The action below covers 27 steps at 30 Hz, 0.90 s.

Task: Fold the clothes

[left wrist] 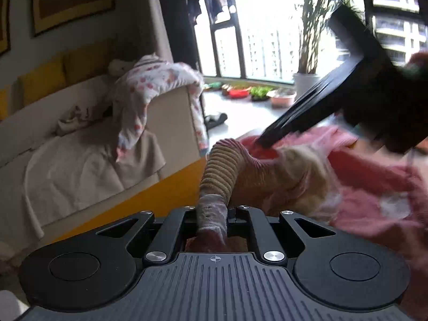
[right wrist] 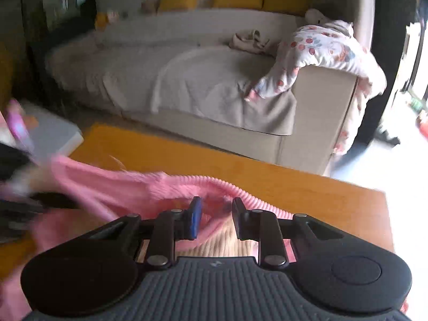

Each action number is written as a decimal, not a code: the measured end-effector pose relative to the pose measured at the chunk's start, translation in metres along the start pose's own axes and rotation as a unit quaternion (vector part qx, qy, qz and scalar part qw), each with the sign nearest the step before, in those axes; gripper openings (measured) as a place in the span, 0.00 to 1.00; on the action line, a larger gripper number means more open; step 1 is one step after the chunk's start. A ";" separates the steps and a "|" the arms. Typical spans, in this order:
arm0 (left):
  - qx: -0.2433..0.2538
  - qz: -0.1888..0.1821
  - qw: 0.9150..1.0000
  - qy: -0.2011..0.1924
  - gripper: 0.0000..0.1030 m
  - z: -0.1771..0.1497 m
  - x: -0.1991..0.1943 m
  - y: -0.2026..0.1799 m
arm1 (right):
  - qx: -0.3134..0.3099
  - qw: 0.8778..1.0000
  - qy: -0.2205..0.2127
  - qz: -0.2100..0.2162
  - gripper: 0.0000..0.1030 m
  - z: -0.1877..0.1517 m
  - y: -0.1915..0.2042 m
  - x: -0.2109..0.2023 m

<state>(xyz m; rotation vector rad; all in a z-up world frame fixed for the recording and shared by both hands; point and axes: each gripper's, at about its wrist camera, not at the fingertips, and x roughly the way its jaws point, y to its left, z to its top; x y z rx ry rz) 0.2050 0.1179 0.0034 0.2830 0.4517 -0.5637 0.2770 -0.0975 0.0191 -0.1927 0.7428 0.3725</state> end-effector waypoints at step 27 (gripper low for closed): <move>0.095 0.096 0.989 -0.052 0.08 0.006 -0.067 -0.060 | -0.192 0.962 -0.177 -0.080 0.58 -0.096 0.012 -0.197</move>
